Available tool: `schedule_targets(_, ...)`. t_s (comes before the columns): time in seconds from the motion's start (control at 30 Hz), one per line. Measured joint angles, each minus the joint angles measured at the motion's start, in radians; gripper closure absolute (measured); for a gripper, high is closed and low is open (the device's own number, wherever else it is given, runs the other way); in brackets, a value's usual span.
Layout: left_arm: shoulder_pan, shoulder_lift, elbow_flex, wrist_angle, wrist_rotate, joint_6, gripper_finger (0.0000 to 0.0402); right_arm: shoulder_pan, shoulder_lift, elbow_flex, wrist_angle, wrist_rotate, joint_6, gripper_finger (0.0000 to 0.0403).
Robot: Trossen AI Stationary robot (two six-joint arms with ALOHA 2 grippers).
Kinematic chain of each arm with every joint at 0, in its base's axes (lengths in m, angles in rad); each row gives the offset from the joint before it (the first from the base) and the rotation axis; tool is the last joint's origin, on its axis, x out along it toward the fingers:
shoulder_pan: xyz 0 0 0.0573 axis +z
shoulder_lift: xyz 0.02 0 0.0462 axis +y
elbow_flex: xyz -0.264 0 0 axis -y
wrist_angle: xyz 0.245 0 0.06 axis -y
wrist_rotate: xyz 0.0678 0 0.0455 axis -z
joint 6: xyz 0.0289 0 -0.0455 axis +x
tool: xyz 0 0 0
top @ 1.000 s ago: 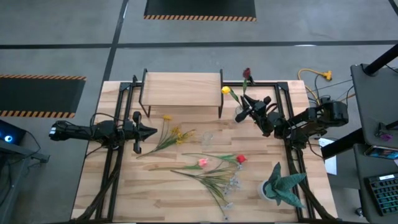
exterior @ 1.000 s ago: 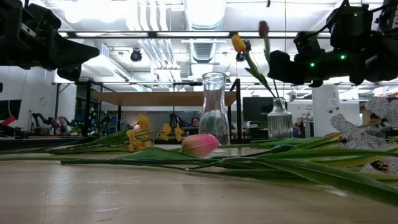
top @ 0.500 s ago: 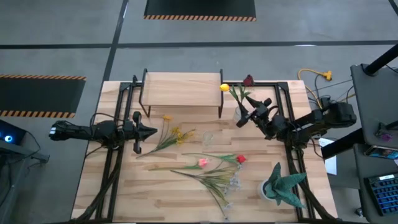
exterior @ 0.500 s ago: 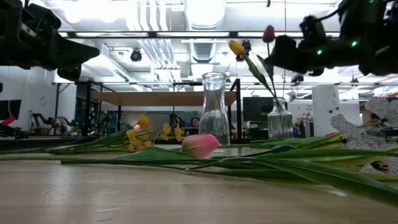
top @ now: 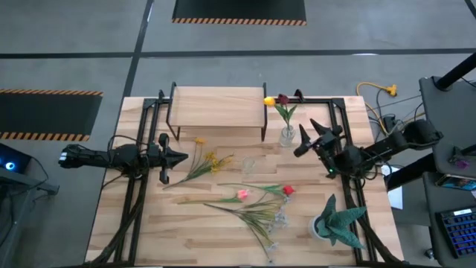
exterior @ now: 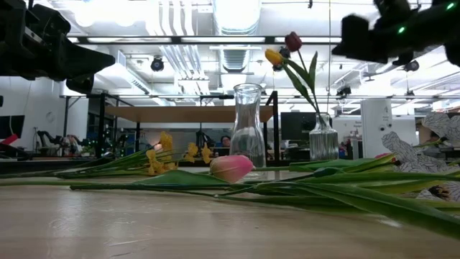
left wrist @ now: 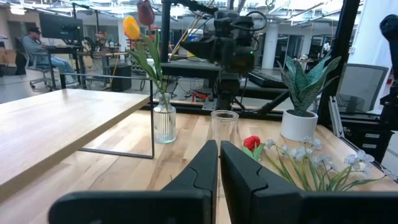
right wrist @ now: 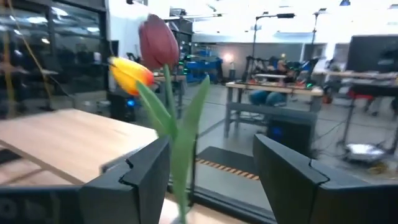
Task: Pick and place flowers into a vace then onto a shelf
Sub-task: Put the yellow flowers into the bottom transparent vase
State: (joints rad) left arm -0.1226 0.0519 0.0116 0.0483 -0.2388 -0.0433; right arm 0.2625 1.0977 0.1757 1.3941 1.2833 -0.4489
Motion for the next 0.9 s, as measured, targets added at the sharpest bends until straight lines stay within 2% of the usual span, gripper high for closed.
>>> schedule_targets(0.37, 0.000, 0.000, 0.000, 0.000, 0.000, 0.000, 0.0399, 0.331, -0.119, 0.000, -0.028, -0.060, -0.042, 0.0209)
schedule_targets(0.5, 0.000, 0.000, 0.000, 0.000, 0.000, 0.000, 0.0399, 0.418, -0.145, 0.000, -0.142, -0.092, 0.056, 0.0220)
schedule_targets(0.57, 0.000, 0.000, 0.000, 0.000, 0.000, 0.000, 0.0399, 0.444, -0.160, 0.000, -0.235, -0.200, 0.148, 0.0222)
schedule_targets(0.77, 0.000, 0.000, 0.000, 0.000, 0.000, 0.000, 0.0399, 0.451, -0.188, 0.000, -0.453, -0.684, 0.408, 0.0223)
schedule_targets(0.9, 0.000, 0.000, 0.000, 0.000, 0.000, 0.000, 0.0399, 0.451, -0.185, 0.014, -0.551, -0.876, 0.515, 0.0223)
